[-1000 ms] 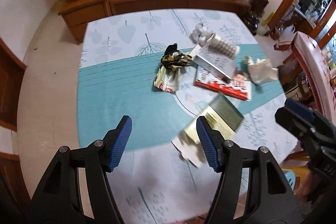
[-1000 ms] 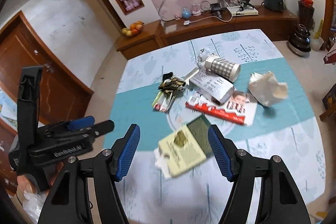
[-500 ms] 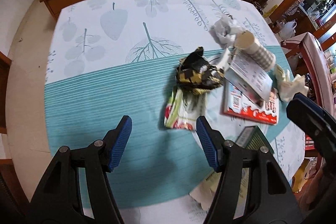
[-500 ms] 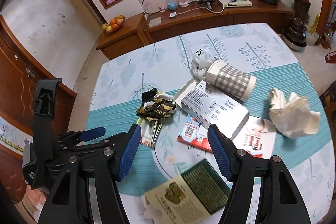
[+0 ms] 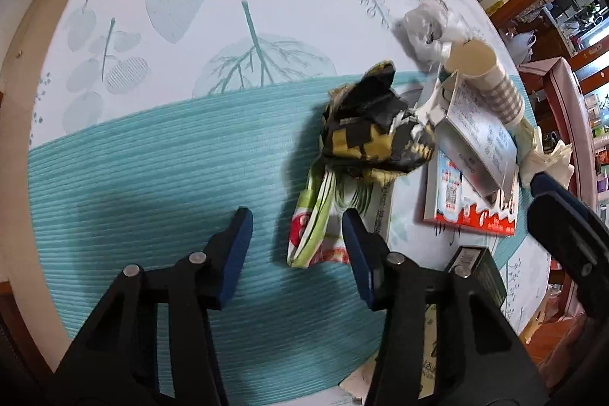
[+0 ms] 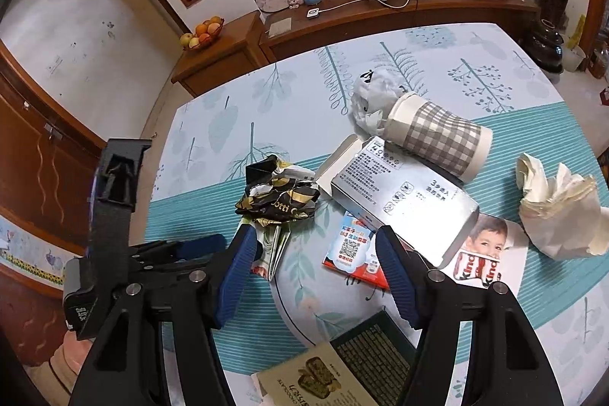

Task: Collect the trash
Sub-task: 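Grasp the green-and-white wrapper with the left tool while the right tool grasps the black-and-gold snack bag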

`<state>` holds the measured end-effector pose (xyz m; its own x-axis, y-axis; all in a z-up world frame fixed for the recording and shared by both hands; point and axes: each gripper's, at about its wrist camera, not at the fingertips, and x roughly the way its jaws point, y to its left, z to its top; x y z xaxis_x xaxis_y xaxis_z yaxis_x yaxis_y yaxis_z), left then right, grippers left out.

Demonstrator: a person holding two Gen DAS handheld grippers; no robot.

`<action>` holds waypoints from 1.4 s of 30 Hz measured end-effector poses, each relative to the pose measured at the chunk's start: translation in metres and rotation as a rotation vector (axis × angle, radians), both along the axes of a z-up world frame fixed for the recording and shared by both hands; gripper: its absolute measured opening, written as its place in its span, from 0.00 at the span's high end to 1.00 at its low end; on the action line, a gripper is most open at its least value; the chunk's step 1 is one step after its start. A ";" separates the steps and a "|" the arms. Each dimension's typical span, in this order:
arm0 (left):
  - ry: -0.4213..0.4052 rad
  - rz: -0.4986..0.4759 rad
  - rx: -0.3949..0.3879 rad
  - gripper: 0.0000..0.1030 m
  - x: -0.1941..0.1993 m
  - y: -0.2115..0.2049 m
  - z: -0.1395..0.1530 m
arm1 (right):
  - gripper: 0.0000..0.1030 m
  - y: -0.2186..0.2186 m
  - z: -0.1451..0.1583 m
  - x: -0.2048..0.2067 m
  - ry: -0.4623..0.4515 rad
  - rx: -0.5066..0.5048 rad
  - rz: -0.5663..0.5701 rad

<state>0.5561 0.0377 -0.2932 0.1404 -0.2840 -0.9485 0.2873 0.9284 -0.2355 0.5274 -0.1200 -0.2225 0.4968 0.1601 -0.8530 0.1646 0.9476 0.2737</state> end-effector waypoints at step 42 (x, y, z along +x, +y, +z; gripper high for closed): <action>-0.024 0.196 -0.004 0.93 -0.023 0.101 0.039 | 0.46 0.119 -0.080 0.098 0.155 -0.361 0.314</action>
<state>0.5332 0.1384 -0.2544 0.2156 -0.2526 -0.9432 0.1070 0.9663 -0.2343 0.6257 -0.0012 -0.3026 0.3350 -0.0376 -0.9415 -0.1308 0.9877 -0.0860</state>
